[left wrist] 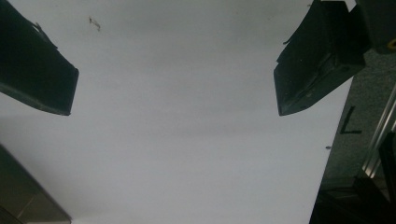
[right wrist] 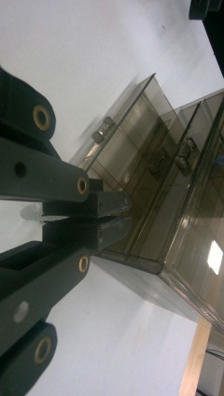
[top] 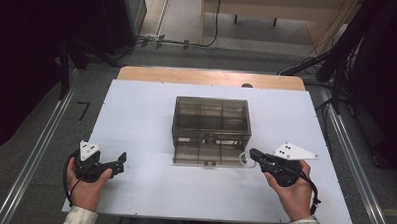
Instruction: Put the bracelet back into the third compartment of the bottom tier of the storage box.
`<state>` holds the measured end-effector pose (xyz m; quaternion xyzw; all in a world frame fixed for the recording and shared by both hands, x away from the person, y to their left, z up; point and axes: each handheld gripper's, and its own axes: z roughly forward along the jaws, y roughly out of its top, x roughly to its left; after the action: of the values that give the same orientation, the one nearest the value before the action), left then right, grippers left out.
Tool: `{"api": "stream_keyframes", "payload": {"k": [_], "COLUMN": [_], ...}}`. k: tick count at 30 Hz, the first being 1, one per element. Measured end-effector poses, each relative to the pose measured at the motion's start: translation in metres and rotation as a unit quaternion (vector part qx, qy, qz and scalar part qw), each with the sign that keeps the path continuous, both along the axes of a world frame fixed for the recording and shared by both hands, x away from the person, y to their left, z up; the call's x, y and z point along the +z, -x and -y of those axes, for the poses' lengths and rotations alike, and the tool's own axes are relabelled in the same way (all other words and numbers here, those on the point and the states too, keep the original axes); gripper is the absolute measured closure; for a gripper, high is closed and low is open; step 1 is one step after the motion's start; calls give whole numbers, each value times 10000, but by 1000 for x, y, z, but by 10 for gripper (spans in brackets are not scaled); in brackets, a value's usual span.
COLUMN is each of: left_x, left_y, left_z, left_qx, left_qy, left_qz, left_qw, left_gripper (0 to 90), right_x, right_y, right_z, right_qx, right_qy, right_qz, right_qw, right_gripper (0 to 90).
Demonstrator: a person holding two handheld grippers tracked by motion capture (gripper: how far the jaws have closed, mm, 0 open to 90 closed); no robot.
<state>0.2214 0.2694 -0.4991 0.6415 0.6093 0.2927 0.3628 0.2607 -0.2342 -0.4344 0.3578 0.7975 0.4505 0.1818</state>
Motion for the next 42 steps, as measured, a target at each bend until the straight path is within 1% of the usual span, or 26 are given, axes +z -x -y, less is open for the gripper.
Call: {"api": "stream_keyframes", "payload": {"k": [11, 23, 36, 42], "left_x": [0, 0, 0, 0], "left_y": [0, 0, 0, 1], "left_z": [0, 0, 0, -1], "left_qx": [-7, -16, -22, -29], "left_qy": [9, 14, 23, 25], "left_qz": [-3, 2, 8, 10], "left_qw": [10000, 10000, 10000, 10000], "left_gripper": [0, 0, 0, 0], "right_x": [3, 1, -7, -13], "right_y": [-6, -15, -27, -31], "right_z": [-9, -16, -31, -40], "right_qx": [40, -29, 10, 57], "right_qy": [-17, -57, 25, 76], "right_qz": [52, 95, 49, -15], "right_qw": [10000, 9999, 10000, 10000], "right_gripper": [852, 852, 852, 852]}}
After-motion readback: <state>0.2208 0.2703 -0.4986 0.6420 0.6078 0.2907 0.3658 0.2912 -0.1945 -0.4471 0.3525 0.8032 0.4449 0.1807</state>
